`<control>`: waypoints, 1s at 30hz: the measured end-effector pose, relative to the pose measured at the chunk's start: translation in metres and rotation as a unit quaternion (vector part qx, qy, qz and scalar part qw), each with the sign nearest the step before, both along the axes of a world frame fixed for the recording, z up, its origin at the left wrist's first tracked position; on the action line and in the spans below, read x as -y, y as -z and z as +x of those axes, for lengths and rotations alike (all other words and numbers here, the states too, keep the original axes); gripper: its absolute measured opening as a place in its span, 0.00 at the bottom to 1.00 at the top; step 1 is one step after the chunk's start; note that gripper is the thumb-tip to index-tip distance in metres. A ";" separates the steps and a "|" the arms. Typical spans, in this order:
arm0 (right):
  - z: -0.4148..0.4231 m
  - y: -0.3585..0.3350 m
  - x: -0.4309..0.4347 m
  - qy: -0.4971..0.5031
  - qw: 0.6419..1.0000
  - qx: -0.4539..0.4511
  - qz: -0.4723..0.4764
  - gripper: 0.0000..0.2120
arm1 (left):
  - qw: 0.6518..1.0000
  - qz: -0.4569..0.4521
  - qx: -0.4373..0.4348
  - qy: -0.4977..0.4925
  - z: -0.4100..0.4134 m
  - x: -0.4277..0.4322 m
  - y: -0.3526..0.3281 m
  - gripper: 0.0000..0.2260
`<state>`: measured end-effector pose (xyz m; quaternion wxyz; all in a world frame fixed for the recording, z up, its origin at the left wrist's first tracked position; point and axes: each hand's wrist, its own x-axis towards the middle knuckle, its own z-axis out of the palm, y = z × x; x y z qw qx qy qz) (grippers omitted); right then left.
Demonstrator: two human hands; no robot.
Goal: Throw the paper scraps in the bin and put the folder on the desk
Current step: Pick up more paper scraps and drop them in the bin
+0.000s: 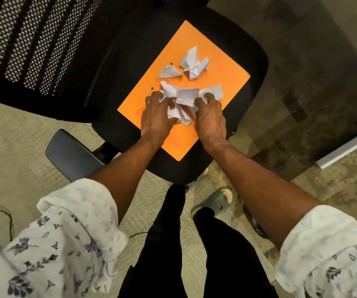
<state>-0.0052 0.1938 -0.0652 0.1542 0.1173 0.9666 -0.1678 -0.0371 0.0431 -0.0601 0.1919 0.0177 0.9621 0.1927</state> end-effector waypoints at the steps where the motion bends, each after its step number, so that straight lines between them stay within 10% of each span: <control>1: 0.000 0.000 0.001 0.002 1.000 -0.008 -0.005 0.16 | 1.000 -0.010 -0.013 0.002 0.000 0.002 -0.001 0.21; 11: -0.009 -0.001 0.003 0.012 0.999 -0.042 -0.021 0.12 | 0.999 0.031 0.028 0.004 -0.004 -0.002 0.002 0.46; 30: -0.020 -0.018 -0.017 0.016 0.991 -0.084 -0.106 0.13 | 0.989 0.113 -0.069 -0.069 0.004 0.022 0.012 0.04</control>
